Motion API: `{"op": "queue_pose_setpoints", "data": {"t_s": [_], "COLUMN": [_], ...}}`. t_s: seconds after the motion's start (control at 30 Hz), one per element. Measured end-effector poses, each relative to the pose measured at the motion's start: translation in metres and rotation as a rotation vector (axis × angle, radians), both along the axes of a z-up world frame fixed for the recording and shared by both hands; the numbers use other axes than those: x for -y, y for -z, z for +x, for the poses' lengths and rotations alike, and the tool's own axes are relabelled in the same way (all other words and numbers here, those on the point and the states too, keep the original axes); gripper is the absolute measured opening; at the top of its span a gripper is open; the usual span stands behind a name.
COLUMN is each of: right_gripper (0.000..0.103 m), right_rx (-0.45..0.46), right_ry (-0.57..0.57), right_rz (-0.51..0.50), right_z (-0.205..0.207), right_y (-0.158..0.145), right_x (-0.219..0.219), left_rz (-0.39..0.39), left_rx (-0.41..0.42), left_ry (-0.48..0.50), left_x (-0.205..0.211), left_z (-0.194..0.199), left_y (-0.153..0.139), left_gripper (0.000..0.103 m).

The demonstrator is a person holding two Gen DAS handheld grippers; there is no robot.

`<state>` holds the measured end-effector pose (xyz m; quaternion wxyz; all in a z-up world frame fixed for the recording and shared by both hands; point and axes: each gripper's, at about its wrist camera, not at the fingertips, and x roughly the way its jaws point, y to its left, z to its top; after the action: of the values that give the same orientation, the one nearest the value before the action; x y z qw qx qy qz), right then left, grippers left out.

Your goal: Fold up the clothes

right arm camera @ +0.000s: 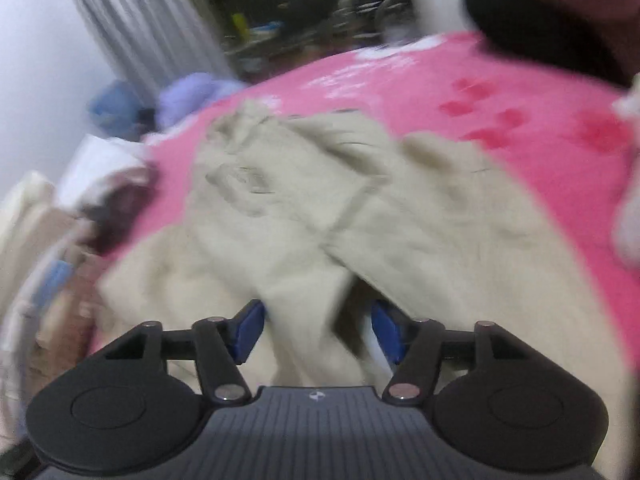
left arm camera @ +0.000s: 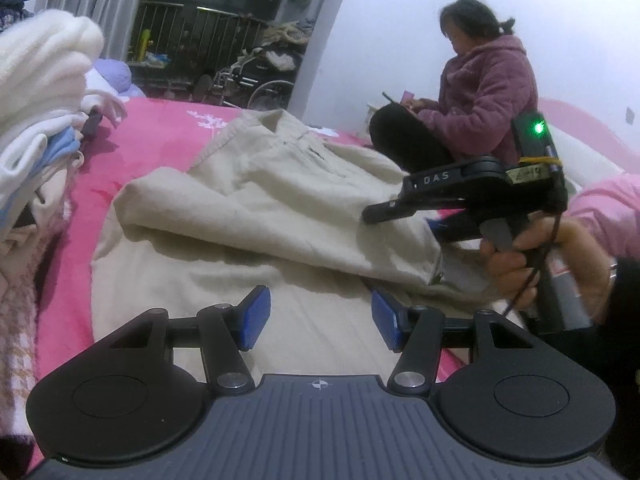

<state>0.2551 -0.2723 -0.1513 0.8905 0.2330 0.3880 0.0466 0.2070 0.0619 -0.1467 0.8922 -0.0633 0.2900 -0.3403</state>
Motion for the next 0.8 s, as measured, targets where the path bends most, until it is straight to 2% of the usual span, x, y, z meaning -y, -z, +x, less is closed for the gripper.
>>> {"op": "queue_pose_setpoints", "data": {"t_s": [0.03, 0.1, 0.13, 0.23, 0.3, 0.37, 0.4, 0.43, 0.47, 0.53, 0.57, 0.7, 0.8], "right_gripper": [0.017, 0.012, 0.012, 0.012, 0.012, 0.015, 0.015, 0.018, 0.026, 0.035, 0.036, 0.036, 0.036], "right_rx": [0.022, 0.104, 0.154, 0.297, 0.358, 0.409, 0.427, 0.429, 0.426, 0.433, 0.43, 0.364, 0.325], "right_ry": [-0.025, -0.106, -0.175, -0.412, -0.587, -0.773, -0.843, -0.893, -0.937, -0.943, -0.93, -0.856, -0.736], "right_rz": [0.039, 0.037, -0.025, -0.263, -0.494, -0.77, -0.877, -0.947, -1.009, -1.016, -0.984, -0.804, -0.755], "right_z": [0.001, -0.013, -0.026, -0.068, -0.102, -0.136, -0.149, -0.158, -0.167, -0.181, -0.186, -0.203, -0.201], "right_y": [0.001, -0.01, -0.017, -0.034, -0.026, 0.001, 0.015, 0.025, 0.033, 0.028, 0.019, -0.029, -0.058], "right_x": [0.001, -0.008, -0.023, -0.075, -0.117, -0.157, -0.171, -0.179, -0.187, -0.182, -0.175, -0.128, -0.089], "left_rz": [-0.008, -0.031, -0.061, -0.157, -0.203, -0.186, -0.151, -0.117, -0.084, -0.029, -0.015, 0.046, 0.098], "left_rx": [0.002, 0.016, 0.024, 0.045, 0.043, 0.045, 0.049, 0.059, 0.07, 0.072, 0.07, 0.077, 0.106], "left_ry": [0.003, -0.005, -0.009, -0.015, 0.003, 0.033, 0.05, 0.066, 0.081, 0.093, 0.095, 0.097, 0.125], "left_x": [-0.003, -0.011, -0.017, -0.032, -0.035, -0.027, -0.019, -0.011, -0.003, 0.011, 0.015, 0.029, 0.051], "left_z": [0.0, 0.001, 0.001, 0.001, 0.001, -0.001, -0.003, -0.005, -0.008, -0.011, -0.011, -0.012, -0.011], "left_y": [-0.003, -0.014, -0.022, -0.045, -0.054, -0.055, -0.054, -0.051, -0.048, -0.041, -0.039, -0.036, -0.042], "left_gripper": [0.056, 0.056, 0.056, 0.058, 0.062, 0.062, 0.062, 0.062, 0.062, 0.062, 0.062, 0.062, 0.061]}}
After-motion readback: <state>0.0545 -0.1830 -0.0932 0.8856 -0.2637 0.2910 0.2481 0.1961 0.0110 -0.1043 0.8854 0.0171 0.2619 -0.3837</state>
